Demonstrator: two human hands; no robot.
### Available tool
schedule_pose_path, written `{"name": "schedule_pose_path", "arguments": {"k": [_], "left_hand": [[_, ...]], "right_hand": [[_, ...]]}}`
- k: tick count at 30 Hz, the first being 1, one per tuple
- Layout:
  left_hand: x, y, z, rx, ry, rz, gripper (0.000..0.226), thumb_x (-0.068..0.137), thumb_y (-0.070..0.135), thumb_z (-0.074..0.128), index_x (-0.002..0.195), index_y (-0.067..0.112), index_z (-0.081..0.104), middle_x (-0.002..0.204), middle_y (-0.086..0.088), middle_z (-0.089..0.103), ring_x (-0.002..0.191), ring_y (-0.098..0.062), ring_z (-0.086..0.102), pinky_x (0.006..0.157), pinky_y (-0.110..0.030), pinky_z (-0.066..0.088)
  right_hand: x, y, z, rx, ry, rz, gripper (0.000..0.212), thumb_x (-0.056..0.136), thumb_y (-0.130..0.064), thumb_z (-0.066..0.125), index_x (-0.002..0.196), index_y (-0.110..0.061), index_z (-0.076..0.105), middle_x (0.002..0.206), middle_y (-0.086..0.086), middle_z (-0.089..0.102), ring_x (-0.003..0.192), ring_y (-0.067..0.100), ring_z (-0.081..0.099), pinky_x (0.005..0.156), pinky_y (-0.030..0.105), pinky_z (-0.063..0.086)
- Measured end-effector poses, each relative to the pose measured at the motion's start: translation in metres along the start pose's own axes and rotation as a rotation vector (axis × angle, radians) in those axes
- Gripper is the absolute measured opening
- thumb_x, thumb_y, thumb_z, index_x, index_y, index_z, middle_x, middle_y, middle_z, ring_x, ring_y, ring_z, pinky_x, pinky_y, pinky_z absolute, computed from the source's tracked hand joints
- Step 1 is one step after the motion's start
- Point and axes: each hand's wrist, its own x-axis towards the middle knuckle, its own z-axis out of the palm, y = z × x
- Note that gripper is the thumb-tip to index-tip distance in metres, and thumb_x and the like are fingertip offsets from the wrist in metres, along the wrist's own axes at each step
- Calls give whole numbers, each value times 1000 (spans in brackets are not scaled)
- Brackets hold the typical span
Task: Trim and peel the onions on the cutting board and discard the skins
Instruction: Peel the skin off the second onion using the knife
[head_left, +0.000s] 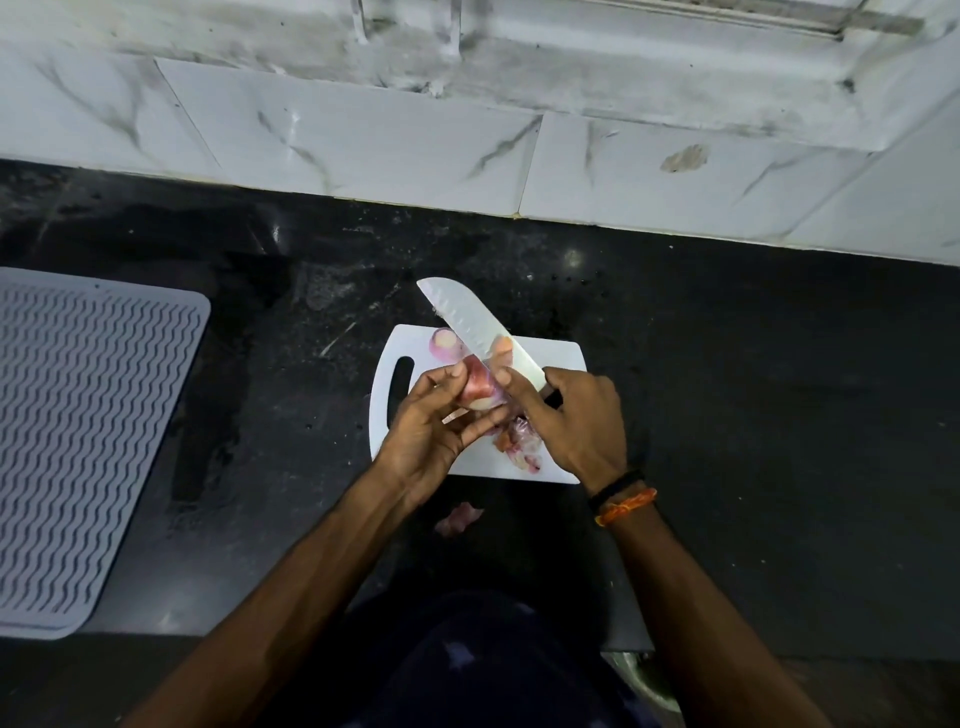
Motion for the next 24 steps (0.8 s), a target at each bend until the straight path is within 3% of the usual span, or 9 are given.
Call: {"name": "schedule_pose_path", "arguments": {"k": [3, 7, 9, 12, 15, 17, 20, 24], "left_hand": [[-1, 0, 4, 2, 20, -35, 19, 91, 26, 64, 97, 8, 65, 108, -18, 71, 101, -33, 71, 91, -47, 57], [3, -2, 2, -37, 117, -90, 44, 91, 27, 65, 127, 3, 56, 107, -20, 71, 97, -32, 72, 91, -47, 57], [5, -2, -1, -44, 145, -82, 37, 93, 26, 63, 122, 3, 59, 103, -18, 72, 93, -29, 73, 91, -44, 57], [6, -1, -1, -45, 108, -42, 19, 97, 24, 59, 90, 12, 73, 100, -15, 74, 92, -28, 73, 94, -44, 56], [8, -4, -4, -73, 65, -14, 9, 95, 16, 60, 101, 11, 63, 108, -19, 71, 105, -37, 68, 102, -50, 50], [11, -6, -8, -97, 46, -4, 22, 91, 11, 62, 113, 9, 57, 120, -23, 67, 115, -41, 63, 106, -51, 46], [14, -8, -12, -122, 31, 7, 42, 86, 5, 65, 127, 6, 55, 131, -23, 61, 125, -41, 56, 106, -50, 46], [17, -9, -13, -115, 12, 37, 62, 80, -2, 65, 139, -3, 46, 134, -24, 57, 122, -35, 59, 107, -48, 46]], "right_hand": [[2, -1, 1, -54, 12, 20, 56, 83, -71, 50, 47, -29, 41, 41, -13, 40, 41, 9, 46, 48, 13, 24], [-2, -7, -2, 53, -93, 14, 46, 81, -66, 51, 57, -28, 57, 39, -20, 43, 49, -1, 55, 46, 11, 34], [-8, -5, -4, 100, -117, -3, 38, 84, -56, 60, 56, -31, 57, 37, -22, 45, 47, -2, 55, 49, 9, 37], [-10, 8, -7, 46, -9, 3, 44, 84, -52, 71, 50, -31, 51, 40, -16, 46, 43, 7, 49, 45, 15, 29], [-5, 19, -8, 11, 35, 82, 50, 79, -63, 69, 59, -18, 62, 51, -7, 57, 48, 9, 54, 47, 34, 43], [-2, 22, -10, -24, 18, 152, 50, 76, -67, 69, 69, -18, 66, 61, -6, 66, 57, 8, 62, 55, 38, 52], [2, 22, -13, -53, -8, 190, 39, 77, -55, 74, 84, -17, 68, 74, -6, 71, 67, 9, 66, 64, 38, 57], [6, 21, -10, -78, -76, 180, 32, 83, -42, 68, 94, -12, 64, 85, -4, 72, 73, 10, 67, 65, 38, 59]]}}
